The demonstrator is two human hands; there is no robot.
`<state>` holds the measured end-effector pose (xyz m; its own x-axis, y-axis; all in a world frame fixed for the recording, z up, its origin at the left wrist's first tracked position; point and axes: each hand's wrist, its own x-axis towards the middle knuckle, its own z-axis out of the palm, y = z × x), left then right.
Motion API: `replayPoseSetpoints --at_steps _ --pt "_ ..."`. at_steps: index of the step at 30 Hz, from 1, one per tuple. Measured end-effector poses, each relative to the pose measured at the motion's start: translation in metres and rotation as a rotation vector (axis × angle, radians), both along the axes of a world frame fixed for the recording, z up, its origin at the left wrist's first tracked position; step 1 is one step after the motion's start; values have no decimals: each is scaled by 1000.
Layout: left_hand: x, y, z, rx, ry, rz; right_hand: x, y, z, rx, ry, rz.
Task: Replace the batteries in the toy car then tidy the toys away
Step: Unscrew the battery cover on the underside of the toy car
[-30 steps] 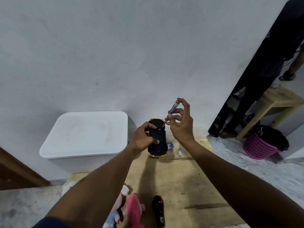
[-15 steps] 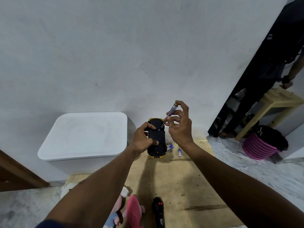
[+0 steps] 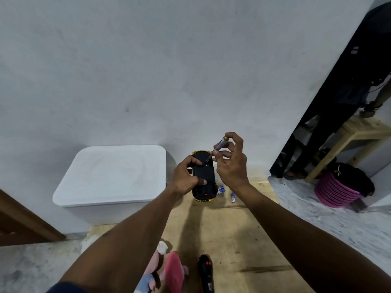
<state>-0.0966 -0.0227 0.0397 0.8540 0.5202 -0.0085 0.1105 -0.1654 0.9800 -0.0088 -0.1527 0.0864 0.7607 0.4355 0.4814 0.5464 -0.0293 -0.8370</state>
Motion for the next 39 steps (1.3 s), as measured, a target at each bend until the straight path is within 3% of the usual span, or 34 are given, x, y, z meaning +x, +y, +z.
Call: replayPoseSetpoints --at_steps 39 --pt "-6 5 4 -39 23 27 -6 4 0 -7 -4 4"
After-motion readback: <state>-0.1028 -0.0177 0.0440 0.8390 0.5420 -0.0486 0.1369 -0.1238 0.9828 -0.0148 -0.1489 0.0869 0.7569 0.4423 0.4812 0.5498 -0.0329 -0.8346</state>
